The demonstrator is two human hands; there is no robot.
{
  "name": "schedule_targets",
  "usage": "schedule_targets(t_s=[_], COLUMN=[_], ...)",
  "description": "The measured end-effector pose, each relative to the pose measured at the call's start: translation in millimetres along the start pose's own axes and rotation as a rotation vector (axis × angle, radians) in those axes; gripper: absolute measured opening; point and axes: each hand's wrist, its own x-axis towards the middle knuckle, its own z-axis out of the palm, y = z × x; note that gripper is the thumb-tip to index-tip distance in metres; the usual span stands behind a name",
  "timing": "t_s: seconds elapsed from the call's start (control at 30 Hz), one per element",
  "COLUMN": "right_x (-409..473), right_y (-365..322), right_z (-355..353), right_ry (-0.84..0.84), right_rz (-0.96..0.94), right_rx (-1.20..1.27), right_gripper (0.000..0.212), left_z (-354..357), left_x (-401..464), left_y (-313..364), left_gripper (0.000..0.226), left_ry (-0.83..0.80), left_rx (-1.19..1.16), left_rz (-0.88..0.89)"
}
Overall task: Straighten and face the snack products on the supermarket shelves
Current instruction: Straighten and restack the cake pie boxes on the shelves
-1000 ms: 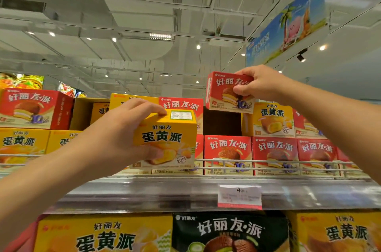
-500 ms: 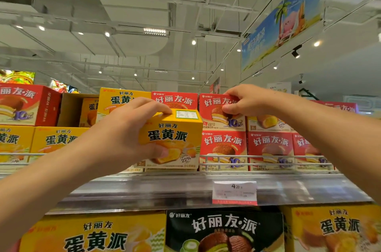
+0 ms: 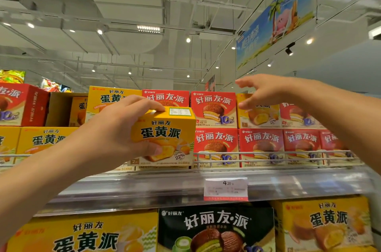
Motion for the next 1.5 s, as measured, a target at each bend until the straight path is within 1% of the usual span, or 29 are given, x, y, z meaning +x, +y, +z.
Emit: schedule_targets(t_s=[0.07,0.1,0.17,0.2,0.23,0.33,0.5,0.57,0.7,0.83,0.97,1.1,1.3,1.43,1.5], right_x=[-8,-11,-13,-14,-15,-19,-25,-28,-44,-75,-112,-122,-92,-65,-50], right_y=[9,12,18,19,21,23,25,25,18,-7,-56,-141,-272,-326,-346], right_z=[0,3,8,9,9,3,-2,-5,-27,-43,-37,-17,-1,-3,-7], right_ry=[-0.053,-0.075,-0.068,-0.041,-0.012,0.042,0.086,0.112,0.216,0.233,0.221,0.16,0.152,0.193,0.222], right_rz=[0.058,0.065,0.05,0.039,0.03,0.012,-0.025,-0.052,-0.112,-0.103,-0.15,-0.223,-0.317,-0.338,-0.335], right_rx=[-0.04,-0.035,-0.02,-0.013,0.003,0.067,0.057,0.043,0.056,0.064,0.16,0.278,0.456,0.533,0.535], right_gripper=[0.084,0.076,0.053,0.048,0.048,0.058,0.065,0.066,0.065,0.064,0.06,0.062,0.062,0.064,0.06], left_z=[3,4,8,9,11,15,19,18,12,-7,-38,-80,-161,-199,-212], left_x=[2,3,4,5,5,6,5,4,-3,-20,-51,-97,-162,-184,-192], left_y=[4,6,10,11,12,14,16,16,14,7,-13,-49,-111,-140,-152], left_gripper=[0.06,0.059,0.058,0.058,0.058,0.061,0.065,0.064,0.06,0.065,0.066,0.064,0.065,0.065,0.064], left_ry=[-0.001,-0.004,-0.01,-0.01,-0.01,0.008,0.047,0.058,0.069,0.073,0.054,0.038,0.018,0.009,0.017], left_rx=[-0.006,-0.004,0.017,0.02,0.017,0.027,0.045,0.044,0.032,-0.022,-0.091,-0.076,-0.024,0.035,0.054], left_rz=[-0.002,0.001,0.016,0.021,0.022,0.029,0.031,0.02,-0.005,0.007,0.049,0.065,0.038,0.023,0.015])
